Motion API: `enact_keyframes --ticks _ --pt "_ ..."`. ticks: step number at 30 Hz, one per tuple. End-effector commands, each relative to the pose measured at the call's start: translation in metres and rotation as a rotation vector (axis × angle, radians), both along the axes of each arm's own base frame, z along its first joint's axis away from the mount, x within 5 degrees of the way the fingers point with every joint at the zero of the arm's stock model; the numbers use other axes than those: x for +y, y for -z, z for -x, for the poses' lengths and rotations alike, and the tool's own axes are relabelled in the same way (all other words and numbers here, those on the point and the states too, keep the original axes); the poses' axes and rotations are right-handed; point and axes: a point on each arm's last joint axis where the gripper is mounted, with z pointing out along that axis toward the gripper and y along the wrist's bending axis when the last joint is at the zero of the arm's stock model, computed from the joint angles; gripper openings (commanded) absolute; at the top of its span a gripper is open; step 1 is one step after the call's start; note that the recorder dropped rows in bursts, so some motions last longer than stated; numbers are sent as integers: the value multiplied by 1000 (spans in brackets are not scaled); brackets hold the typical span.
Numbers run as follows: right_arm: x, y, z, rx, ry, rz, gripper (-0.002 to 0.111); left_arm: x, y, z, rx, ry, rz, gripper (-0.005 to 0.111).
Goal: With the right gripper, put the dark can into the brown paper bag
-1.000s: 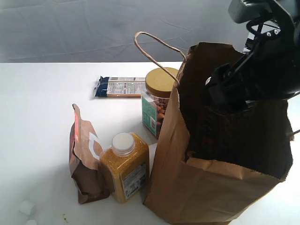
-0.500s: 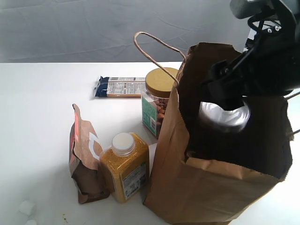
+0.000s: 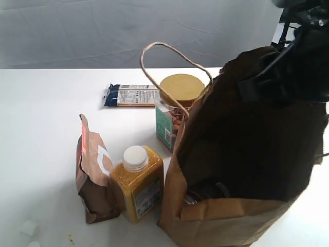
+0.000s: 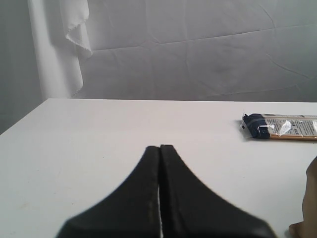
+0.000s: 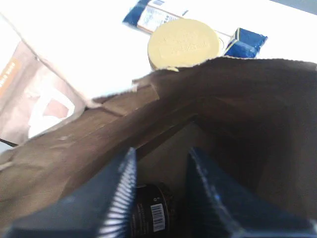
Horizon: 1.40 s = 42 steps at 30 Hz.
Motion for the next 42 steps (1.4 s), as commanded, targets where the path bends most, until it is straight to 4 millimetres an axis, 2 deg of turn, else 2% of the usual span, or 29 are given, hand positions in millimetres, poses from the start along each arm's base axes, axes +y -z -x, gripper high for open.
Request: enact_keyframes --ticks 1,6,8,11,13,16,19,29,33,36,40,42 --pt "-17 -22 18 -44 2 -101 0 0 1 0 -5 5 1 0" --pt "-42 -55 40 -199 5 -274 0 0 1 0 -5 5 1 0" --pt "-64 -74 56 -339 13 -362 0 0 1 0 -5 5 1 0" --pt "-91 -76 62 -433 119 -307 0 0 1 0 -5 5 1 0" --pt "-102 -62 64 -459 178 -294 0 0 1 0 -5 5 1 0" --pt "-114 -17 60 -448 280 -257 0 0 1 0 -5 5 1 0" --pt "-121 11 58 -447 344 -223 0 0 1 0 -5 5 1 0" --pt "-153 77 78 -528 585 -233 0 0 1 0 -5 5 1 0" --pt "-160 71 92 -628 653 -326 0 0 1 0 -5 5 1 0" --pt "-161 85 96 -563 710 -419 0 0 1 0 -5 5 1 0" --pt "-156 129 89 -542 682 -416 0 0 1 0 -5 5 1 0" --pt "-155 145 87 -560 653 -372 0 0 1 0 -5 5 1 0"
